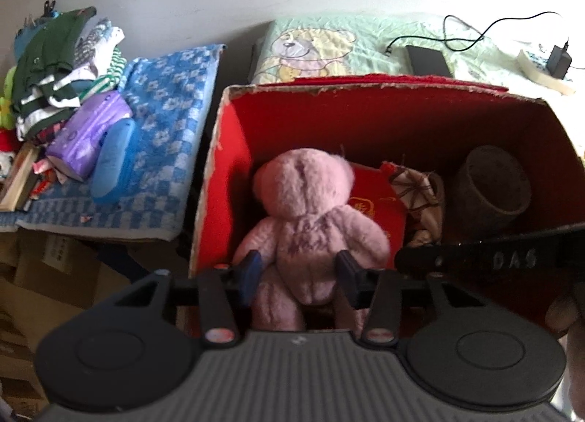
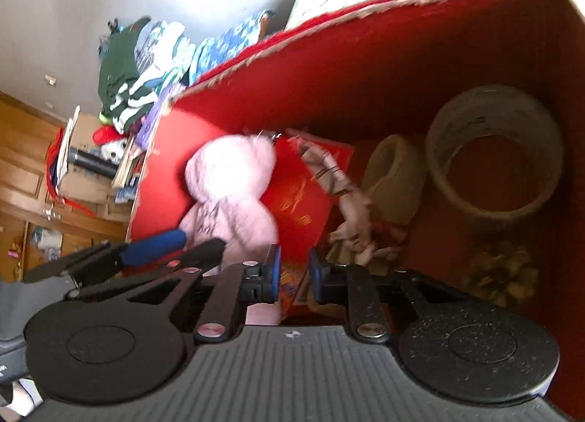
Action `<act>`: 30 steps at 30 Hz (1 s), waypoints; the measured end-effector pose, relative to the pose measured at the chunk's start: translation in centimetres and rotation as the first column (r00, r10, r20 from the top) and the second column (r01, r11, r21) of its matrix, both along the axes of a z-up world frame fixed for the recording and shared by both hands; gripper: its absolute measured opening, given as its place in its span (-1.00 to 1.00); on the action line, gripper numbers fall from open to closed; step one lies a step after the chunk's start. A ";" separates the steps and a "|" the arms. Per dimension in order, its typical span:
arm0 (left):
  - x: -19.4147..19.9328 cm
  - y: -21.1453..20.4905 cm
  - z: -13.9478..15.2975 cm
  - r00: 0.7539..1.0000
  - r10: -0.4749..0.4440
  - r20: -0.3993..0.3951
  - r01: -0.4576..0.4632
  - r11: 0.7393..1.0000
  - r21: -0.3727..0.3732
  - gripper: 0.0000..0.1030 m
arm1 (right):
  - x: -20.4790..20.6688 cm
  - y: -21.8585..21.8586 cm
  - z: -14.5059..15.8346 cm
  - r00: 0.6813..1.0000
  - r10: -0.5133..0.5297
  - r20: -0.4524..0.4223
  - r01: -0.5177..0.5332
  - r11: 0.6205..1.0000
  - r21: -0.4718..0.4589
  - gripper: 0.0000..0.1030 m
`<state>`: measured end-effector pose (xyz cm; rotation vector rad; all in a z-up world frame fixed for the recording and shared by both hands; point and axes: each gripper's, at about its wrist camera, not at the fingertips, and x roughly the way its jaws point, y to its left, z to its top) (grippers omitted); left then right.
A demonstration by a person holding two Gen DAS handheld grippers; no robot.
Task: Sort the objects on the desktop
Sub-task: 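Carry the pink teddy bear over the red box and lower it inside, then open both grippers to release the bear and withdraw from the box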
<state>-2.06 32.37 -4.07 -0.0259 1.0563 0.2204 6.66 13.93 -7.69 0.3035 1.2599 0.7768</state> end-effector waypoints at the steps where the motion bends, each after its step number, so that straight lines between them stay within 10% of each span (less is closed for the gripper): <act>1: 0.0 0.1 0.0 1.000 0.004 -0.003 -0.004 1.000 0.004 0.02 | -0.1 0.4 0.1 1.000 0.015 0.010 -0.014 1.000 -0.004 -0.66; 30: -0.5 -0.4 -0.3 1.000 -0.005 0.010 0.004 0.995 0.095 0.18 | -1.0 1.0 0.1 0.999 -0.010 0.036 0.011 1.000 -0.027 -0.80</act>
